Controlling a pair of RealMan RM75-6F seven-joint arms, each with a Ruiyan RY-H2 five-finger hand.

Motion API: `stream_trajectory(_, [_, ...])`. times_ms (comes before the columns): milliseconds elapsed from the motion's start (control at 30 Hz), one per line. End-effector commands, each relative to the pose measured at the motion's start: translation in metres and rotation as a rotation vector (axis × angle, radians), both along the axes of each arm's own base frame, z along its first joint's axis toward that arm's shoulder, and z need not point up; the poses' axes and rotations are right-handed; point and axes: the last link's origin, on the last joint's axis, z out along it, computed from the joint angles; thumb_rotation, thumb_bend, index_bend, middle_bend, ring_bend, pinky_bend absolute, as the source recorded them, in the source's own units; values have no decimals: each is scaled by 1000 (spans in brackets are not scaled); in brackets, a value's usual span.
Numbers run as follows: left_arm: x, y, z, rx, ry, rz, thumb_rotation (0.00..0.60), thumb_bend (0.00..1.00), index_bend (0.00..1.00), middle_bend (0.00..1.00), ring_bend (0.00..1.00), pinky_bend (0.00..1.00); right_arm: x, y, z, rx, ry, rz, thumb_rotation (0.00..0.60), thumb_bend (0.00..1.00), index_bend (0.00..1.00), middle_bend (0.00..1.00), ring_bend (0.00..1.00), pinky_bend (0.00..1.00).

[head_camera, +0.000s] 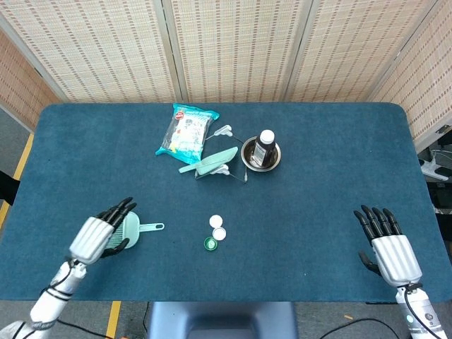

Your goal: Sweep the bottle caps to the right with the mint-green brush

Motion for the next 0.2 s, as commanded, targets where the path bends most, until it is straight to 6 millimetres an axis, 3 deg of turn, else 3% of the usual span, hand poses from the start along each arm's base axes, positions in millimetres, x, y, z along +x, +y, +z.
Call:
stream_trajectory(33, [-36, -63, 63, 141, -22, 109, 600, 360, 0, 0, 0, 60, 0, -1, 0, -10, 2, 4, 600, 244, 0, 0, 0, 0])
stream_trajectory(200, [-44, -73, 72, 90, -2, 154, 600, 367, 0, 0, 0, 45, 3, 0, -3, -5, 4, 12, 600, 243, 0, 0, 0, 0])
